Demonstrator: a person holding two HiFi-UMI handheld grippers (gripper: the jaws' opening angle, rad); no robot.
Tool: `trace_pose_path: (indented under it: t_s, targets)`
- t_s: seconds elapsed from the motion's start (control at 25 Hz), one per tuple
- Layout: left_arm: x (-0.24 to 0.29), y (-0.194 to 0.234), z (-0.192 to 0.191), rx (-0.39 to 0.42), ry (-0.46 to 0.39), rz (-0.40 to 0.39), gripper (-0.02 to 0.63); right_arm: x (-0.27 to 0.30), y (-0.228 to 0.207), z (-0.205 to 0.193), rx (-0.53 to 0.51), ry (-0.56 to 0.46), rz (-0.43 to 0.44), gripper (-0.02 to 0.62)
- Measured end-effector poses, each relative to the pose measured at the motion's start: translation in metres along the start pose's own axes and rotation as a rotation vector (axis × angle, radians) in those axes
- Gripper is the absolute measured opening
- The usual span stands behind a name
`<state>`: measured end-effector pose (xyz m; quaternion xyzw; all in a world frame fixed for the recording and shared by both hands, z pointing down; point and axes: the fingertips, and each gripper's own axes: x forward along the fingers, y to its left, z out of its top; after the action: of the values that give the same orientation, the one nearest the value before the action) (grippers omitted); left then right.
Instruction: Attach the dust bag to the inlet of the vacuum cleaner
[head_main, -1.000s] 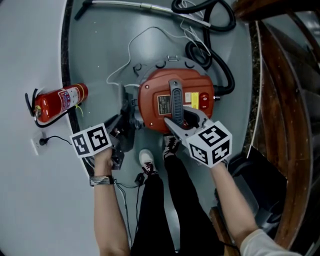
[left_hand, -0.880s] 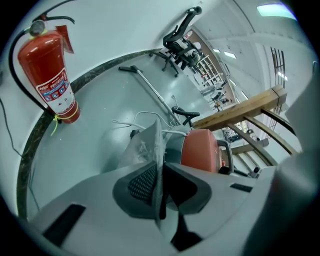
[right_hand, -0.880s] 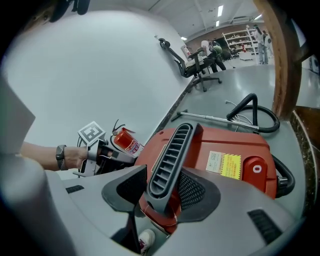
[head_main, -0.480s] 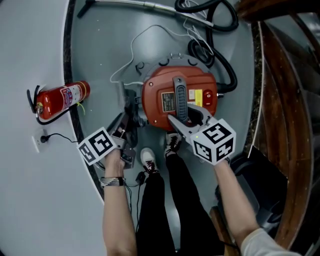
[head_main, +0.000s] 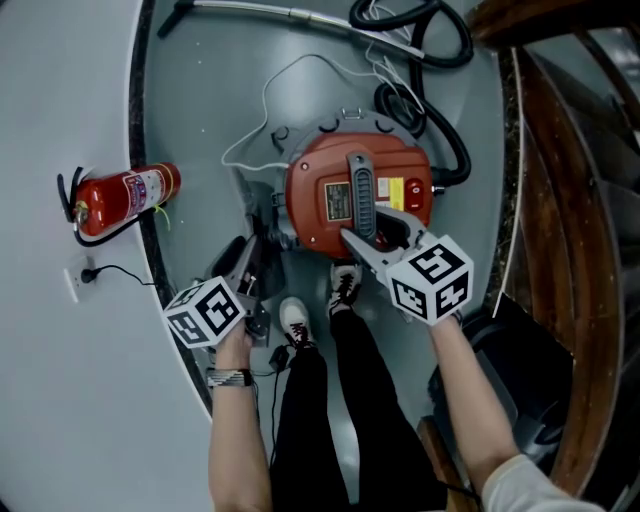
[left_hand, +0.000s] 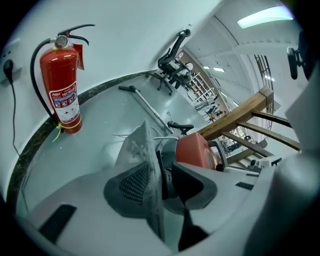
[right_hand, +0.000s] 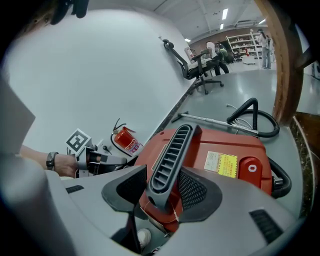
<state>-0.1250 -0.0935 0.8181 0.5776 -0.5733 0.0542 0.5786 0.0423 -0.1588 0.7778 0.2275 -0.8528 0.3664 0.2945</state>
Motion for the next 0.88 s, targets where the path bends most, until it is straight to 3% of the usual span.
trace_pose_path:
  t_s: [0.32, 0.48, 0.68, 0.88]
  targets:
    - [-0.024, -0.011, -0.001, 0.162, -0.023, -0.007, 0.132, -0.021, -0.003, 0.002, -0.036, -0.021, -0.073, 0.187]
    - [-0.041, -0.015, 0.002, 0.283, -0.01, 0.029, 0.01, -0.035, 0.001, 0.012, -0.078, -0.051, -0.113, 0.183]
    - [-0.062, -0.036, 0.014, 0.382, -0.021, 0.023, 0.002, -0.061, 0.014, 0.039, -0.129, -0.129, -0.181, 0.08]
    - [-0.102, -0.067, 0.037, 0.516, -0.08, 0.024, 0.002, -0.097, 0.048, 0.072, -0.205, -0.222, -0.215, 0.046]
